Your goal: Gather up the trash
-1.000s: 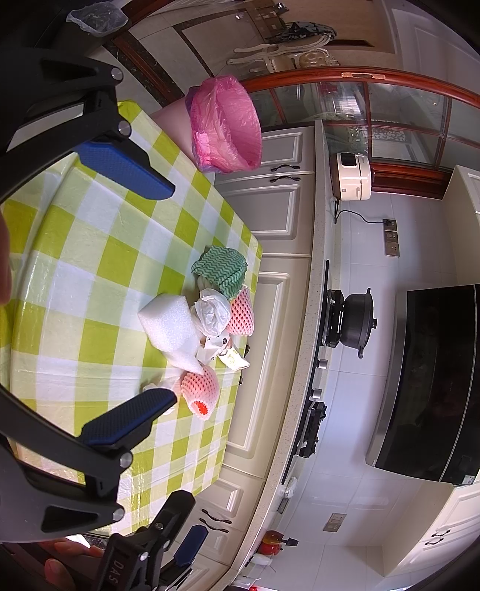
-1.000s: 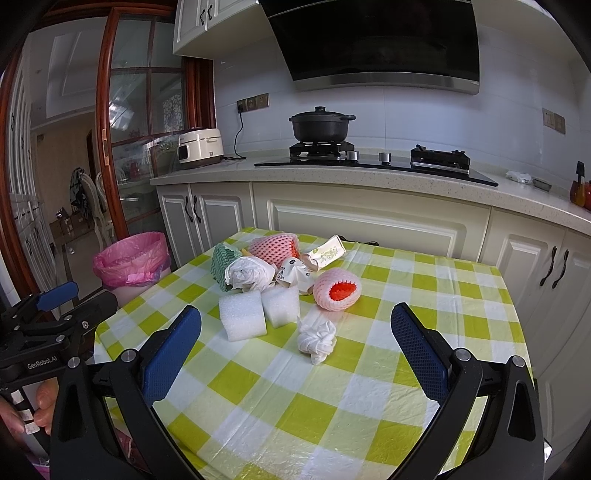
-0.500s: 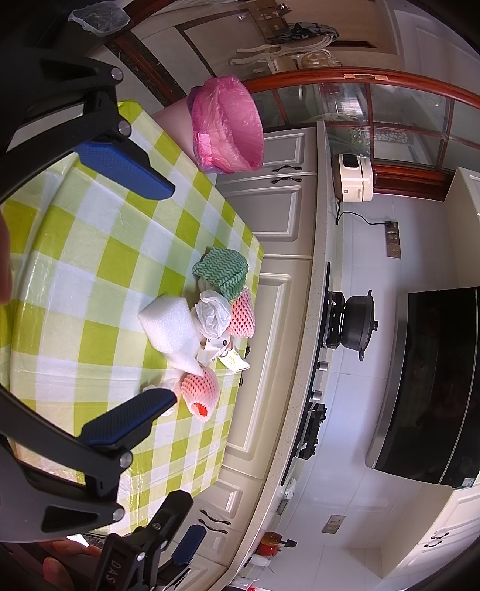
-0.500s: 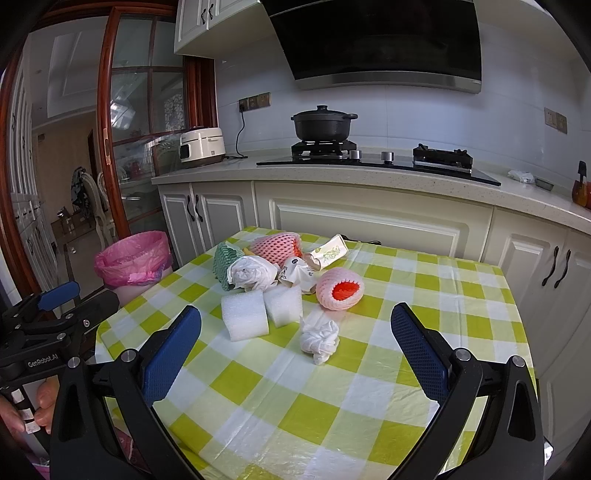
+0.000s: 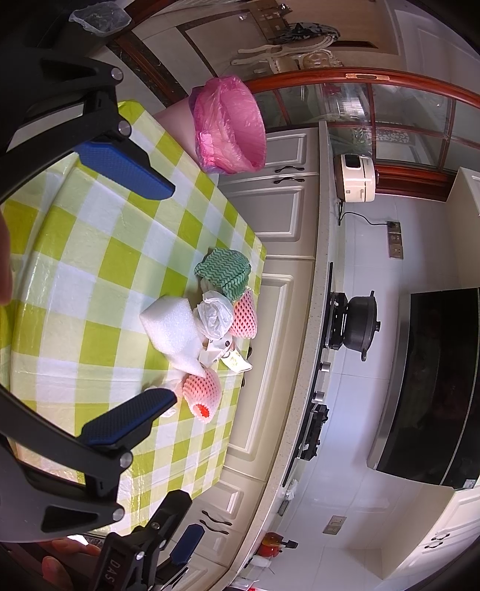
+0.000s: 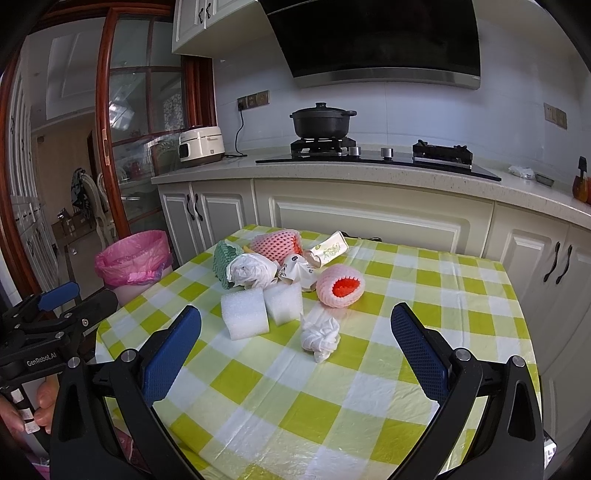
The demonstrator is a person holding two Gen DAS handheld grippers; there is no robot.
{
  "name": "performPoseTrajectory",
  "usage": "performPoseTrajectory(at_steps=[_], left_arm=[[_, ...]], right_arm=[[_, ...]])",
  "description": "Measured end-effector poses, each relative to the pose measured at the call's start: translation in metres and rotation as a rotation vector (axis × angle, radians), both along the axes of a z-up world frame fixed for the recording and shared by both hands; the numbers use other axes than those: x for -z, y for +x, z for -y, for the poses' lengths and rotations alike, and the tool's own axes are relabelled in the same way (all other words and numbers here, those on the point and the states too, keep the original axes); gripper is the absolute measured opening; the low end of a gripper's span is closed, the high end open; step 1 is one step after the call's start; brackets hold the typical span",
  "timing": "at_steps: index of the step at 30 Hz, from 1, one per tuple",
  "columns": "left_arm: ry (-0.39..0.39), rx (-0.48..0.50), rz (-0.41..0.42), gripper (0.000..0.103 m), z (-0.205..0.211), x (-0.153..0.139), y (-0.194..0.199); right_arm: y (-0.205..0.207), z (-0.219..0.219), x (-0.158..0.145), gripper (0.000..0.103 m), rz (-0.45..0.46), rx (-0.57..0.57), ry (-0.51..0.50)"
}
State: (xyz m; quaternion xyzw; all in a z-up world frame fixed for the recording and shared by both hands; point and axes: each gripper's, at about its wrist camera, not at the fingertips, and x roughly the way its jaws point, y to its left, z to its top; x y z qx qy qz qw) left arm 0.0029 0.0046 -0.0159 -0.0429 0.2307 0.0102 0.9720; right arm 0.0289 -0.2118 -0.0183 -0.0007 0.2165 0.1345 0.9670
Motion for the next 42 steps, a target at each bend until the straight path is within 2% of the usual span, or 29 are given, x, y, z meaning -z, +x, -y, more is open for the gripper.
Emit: performPoseTrajectory(at_steps=[9,14,21,24,27,29,33,38,42], left_arm=[[-0.001,-0.002,-0.026,0.099,0.0,0.003,0.004],[0.003,0.01,-0.048,0.099,-0.003,0.004,0.011],[0.004,0.022,-0.074,0.098,-0.021,0.012,0.042],[0.043,0.019,-0.093,0.098,-0.027,0.022,0.062],[0.064,0.036,-0.154,0.098,-0.032,0.04,0.089],[0.05,0.027,-0.207,0.098,-0.038,0.054,0.108],[-0.042,0.033,-0.301,0.098,-0.048,0.082,0.137],[-0.037,0.047,-0.352,0.098,-0.034,0.102,0.162],[-0.041,0.079,-0.367,0.098,-0.02,0.108,0.178]], right_arm=[[0.001,0.0,0.001,0.096,-0.003,0.002,-0.001],[0.011,0.0,0.013,0.096,-0.035,0.011,-0.001],[0.036,0.001,0.035,0.096,-0.09,0.029,-0.019],[0.055,0.001,0.048,0.096,-0.135,0.039,-0.022],[0.077,-0.002,0.064,0.096,-0.18,0.042,-0.033],[0.092,-0.005,0.075,0.096,-0.212,0.042,-0.045],[0.12,-0.009,0.093,0.096,-0.265,0.052,-0.063],[0.148,-0.01,0.112,0.096,-0.329,0.046,-0.075],[0.162,-0.015,0.122,0.084,-0.361,0.024,-0.1]])
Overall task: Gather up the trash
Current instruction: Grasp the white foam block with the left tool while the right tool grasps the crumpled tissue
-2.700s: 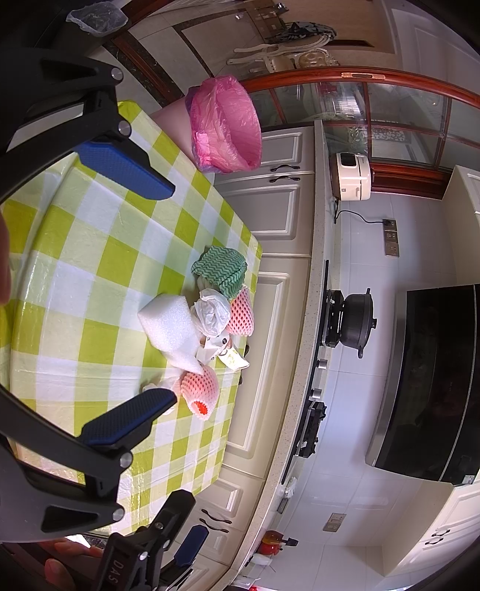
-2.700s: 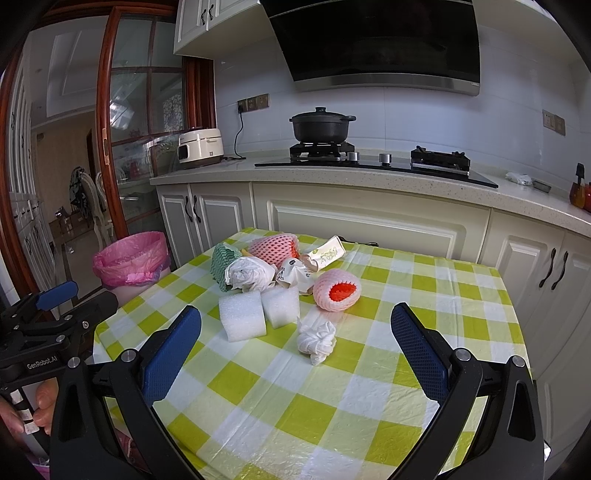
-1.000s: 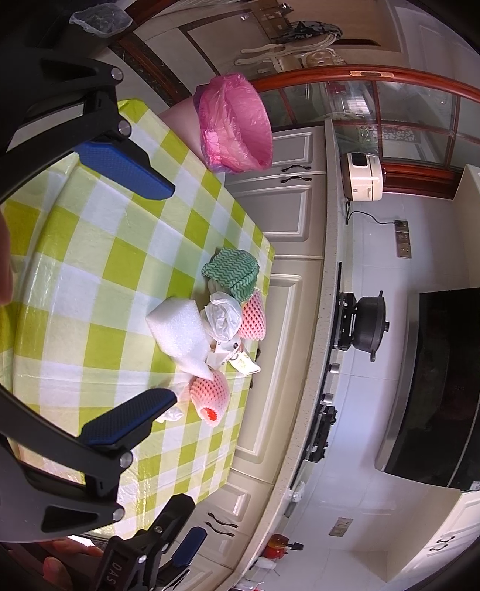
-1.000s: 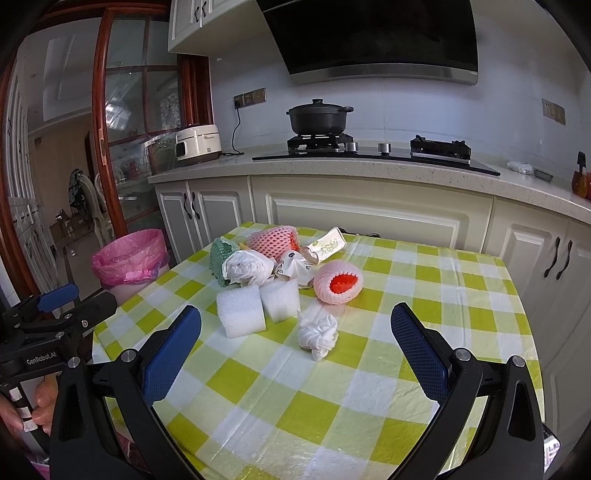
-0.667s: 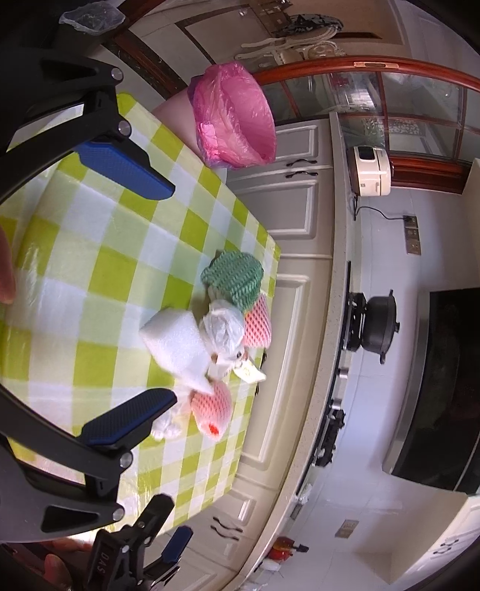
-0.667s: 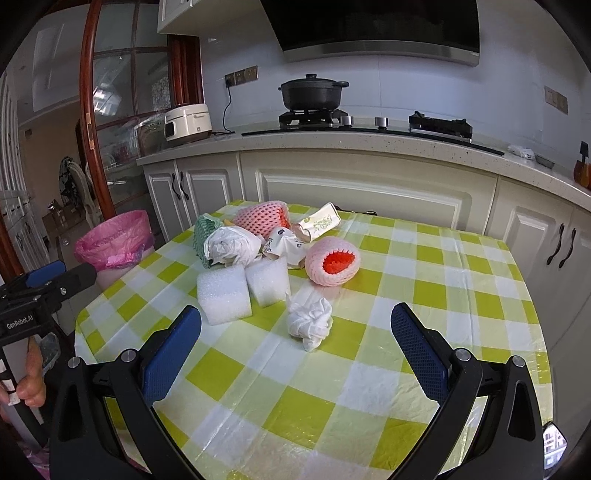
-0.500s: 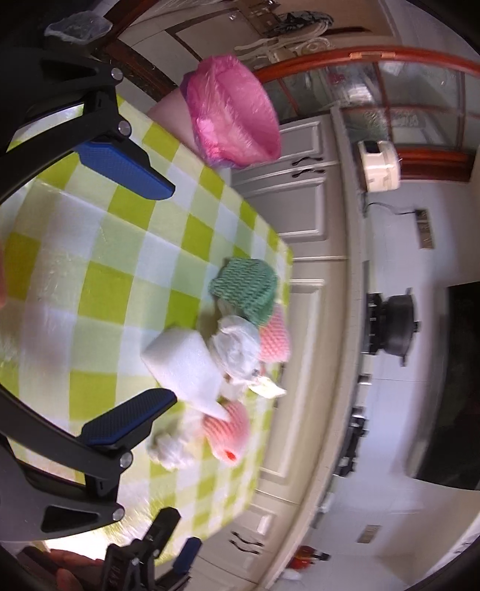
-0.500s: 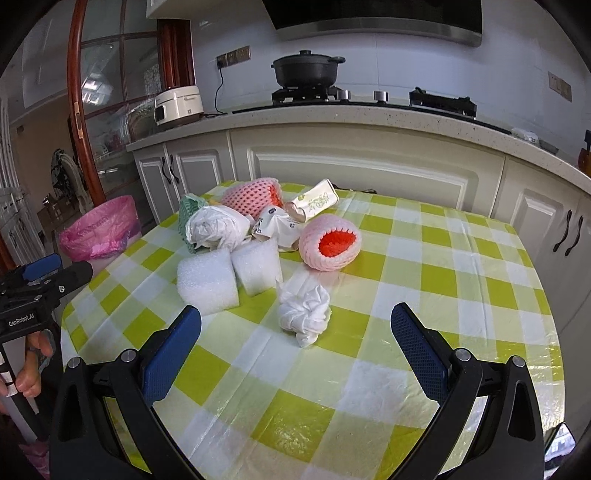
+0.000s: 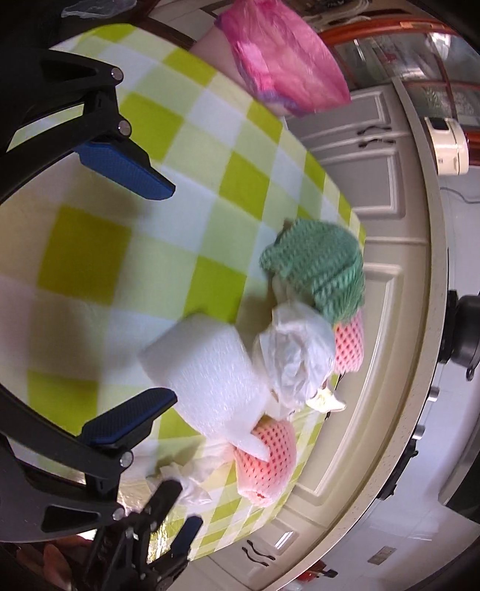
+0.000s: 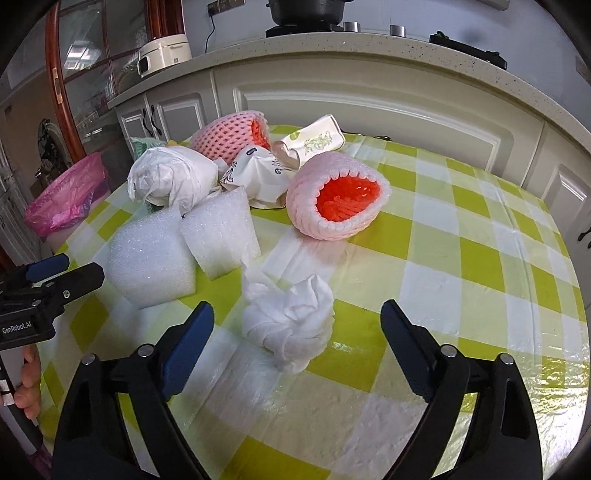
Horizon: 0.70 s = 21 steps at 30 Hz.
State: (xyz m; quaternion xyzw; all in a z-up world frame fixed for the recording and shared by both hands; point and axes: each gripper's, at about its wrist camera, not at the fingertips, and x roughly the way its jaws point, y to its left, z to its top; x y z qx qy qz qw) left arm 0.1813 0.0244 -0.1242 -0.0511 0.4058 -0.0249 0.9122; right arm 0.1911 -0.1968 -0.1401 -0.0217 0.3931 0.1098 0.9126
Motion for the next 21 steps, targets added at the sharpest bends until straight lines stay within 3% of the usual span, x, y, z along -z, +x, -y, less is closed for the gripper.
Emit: performPoseTrajectory(at_steps=[3,8,11,21], left_arm=[[-0.02,0.024,-0.016,0.098,0.009,0.004,0.01],[0.029,0.093,-0.035,0.098,0.031,0.015,0.023],[0.055,0.114,-0.037,0.098,0.04,0.02,0.03],[0.08,0.203,-0.03,0.098,0.061,0.022,0.059]], right_arm=[[0.007,0.001,0.004,0.076,-0.019,-0.021,0.002],[0.014,0.012,0.011,0.042,-0.06,-0.042,0.065],[0.009,0.018,0.008,0.038,-0.046,-0.039,0.073],[0.005,0.027,0.008,0.037,-0.034,-0.013,0.093]])
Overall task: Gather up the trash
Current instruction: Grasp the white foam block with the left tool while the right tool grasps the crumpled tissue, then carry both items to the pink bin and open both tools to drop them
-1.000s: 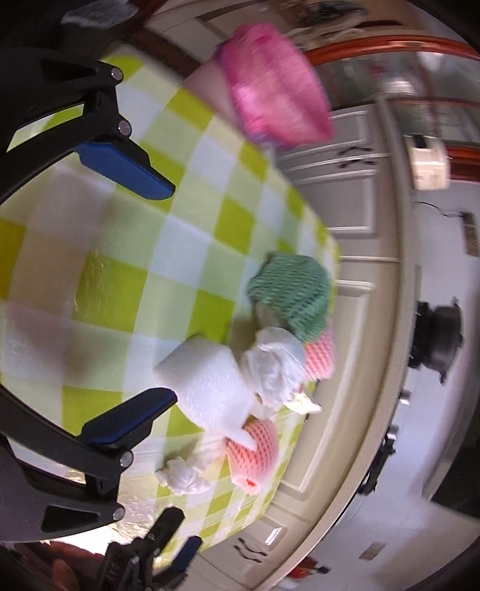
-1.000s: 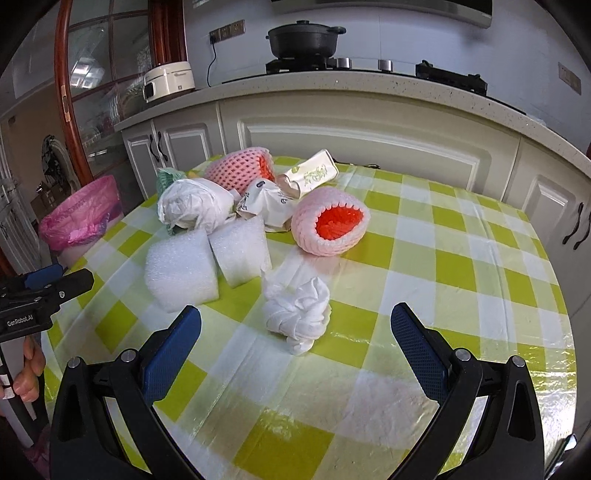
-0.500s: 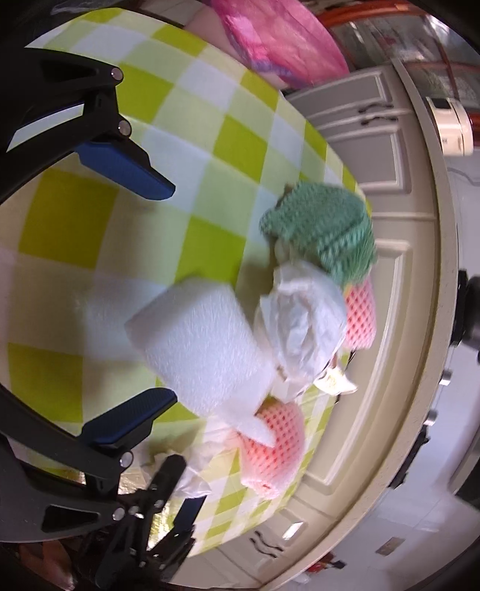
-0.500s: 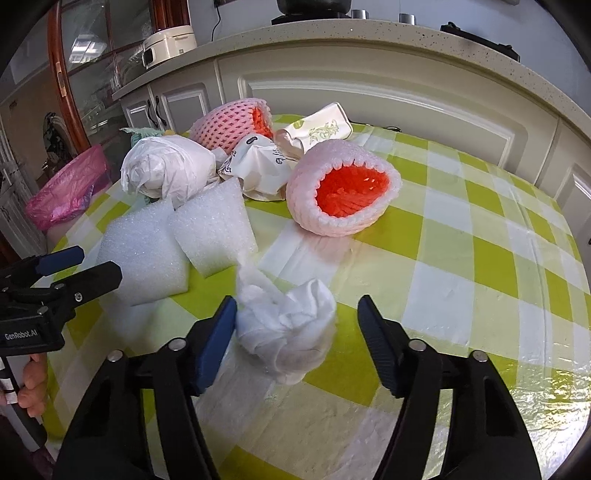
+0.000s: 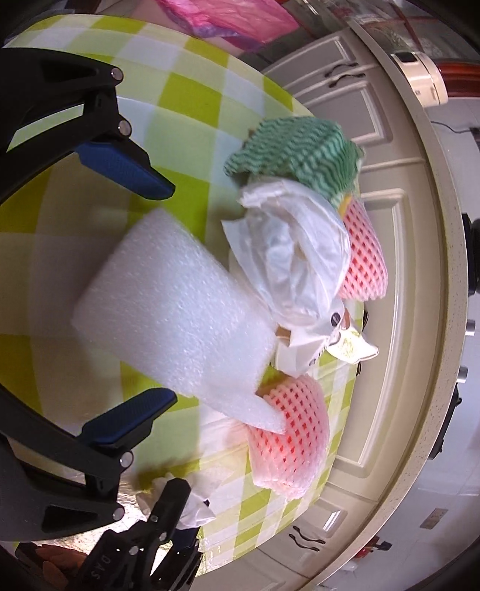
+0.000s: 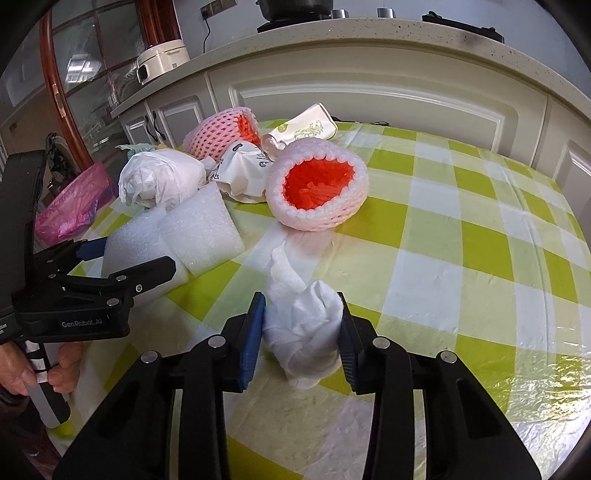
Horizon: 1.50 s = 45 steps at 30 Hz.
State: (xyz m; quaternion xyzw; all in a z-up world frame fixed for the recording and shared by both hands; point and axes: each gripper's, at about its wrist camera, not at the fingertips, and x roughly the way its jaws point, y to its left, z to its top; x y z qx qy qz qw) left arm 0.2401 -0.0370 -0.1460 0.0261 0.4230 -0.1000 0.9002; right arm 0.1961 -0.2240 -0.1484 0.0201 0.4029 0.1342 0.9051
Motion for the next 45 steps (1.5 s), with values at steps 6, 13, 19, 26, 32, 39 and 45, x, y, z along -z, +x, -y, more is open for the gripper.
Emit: performPoseTrajectory(at_steps=[6,13,19,26,32,39,45], left_arm=[[-0.032,0.023,0.02,0.082,0.002,-0.005,-0.008],[-0.029,-0.013,0.078,0.081,-0.018,-0.018,-0.039],[-0.026,-0.1,0.131,0.081,-0.062,-0.034,-0.07],[-0.005,-0.226,0.179,0.081,-0.127,-0.051,-0.101],[0.01,-0.353,0.233,0.081,-0.182,-0.072,-0.123],[0.044,-0.506,0.298,0.081,-0.255,-0.104,-0.139],[0.117,-0.594,0.332,0.081,-0.31,-0.129,-0.118]], right_arm=[[-0.003,-0.005,0.0,0.037,0.004,-0.008,-0.011],[-0.01,-0.021,-0.006,0.037,0.02,-0.04,-0.024],[-0.019,-0.051,-0.022,0.037,0.054,-0.096,-0.024],[-0.028,-0.104,-0.04,0.037,0.094,-0.224,-0.021],[-0.025,-0.158,-0.06,0.037,0.135,-0.347,0.003],[0.001,-0.226,-0.092,0.037,0.178,-0.458,0.071],[0.032,-0.291,-0.108,0.037,0.187,-0.553,0.091]])
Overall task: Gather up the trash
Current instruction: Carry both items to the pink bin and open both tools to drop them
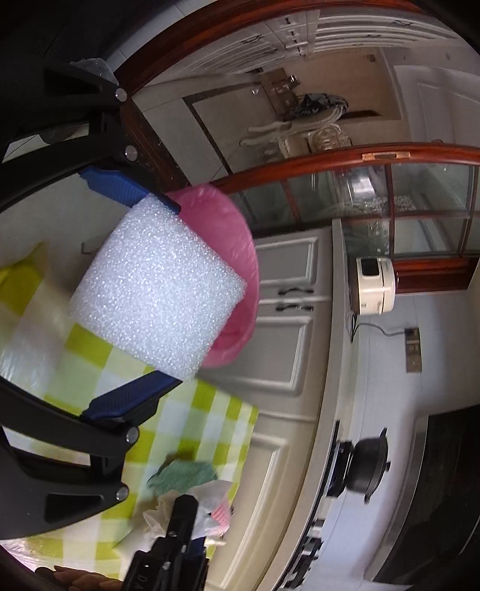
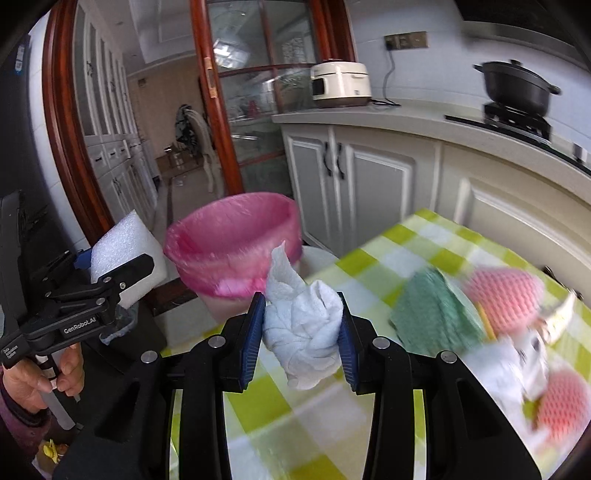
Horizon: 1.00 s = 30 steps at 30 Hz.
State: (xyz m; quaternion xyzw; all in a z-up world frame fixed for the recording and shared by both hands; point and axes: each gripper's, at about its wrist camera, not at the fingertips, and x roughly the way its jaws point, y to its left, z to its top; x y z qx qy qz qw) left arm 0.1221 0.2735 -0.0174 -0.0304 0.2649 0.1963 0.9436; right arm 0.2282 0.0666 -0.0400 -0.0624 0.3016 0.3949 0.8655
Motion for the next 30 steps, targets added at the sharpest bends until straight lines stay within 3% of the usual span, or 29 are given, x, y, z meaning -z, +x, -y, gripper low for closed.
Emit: performPoseTrajectory(at_steps=[10,18,21,23,30], left_arm=[[-0.045,-0.089,-0.036,0.081,-0.096,-0.015,0.079],[-0.063,-0.11,-0.061,0.082,-0.135,-0.009,0.103],[-0.065,-0.112,-0.071,0.084,-0.141,-0.002,0.109],[-0.055,-0.125,-0.075,0.091,-0.145,0.002,0.114],[-0.045,-0.138,-0.06,0.093,-0.144,0.005,0.118]], right_arm=[[0.048,-0.103,-0.004,0.037,0.03,-0.122,-0.032],[0.085,-0.158,-0.001,0.039,0.021,-0.154,-0.028],[0.096,-0.175,0.004,0.045,0.019,-0.166,-0.039],[0.103,-0.181,0.008,0.073,0.02,-0.163,-0.039],[0.112,-0.158,0.01,0.074,0.003,-0.137,0.025]])
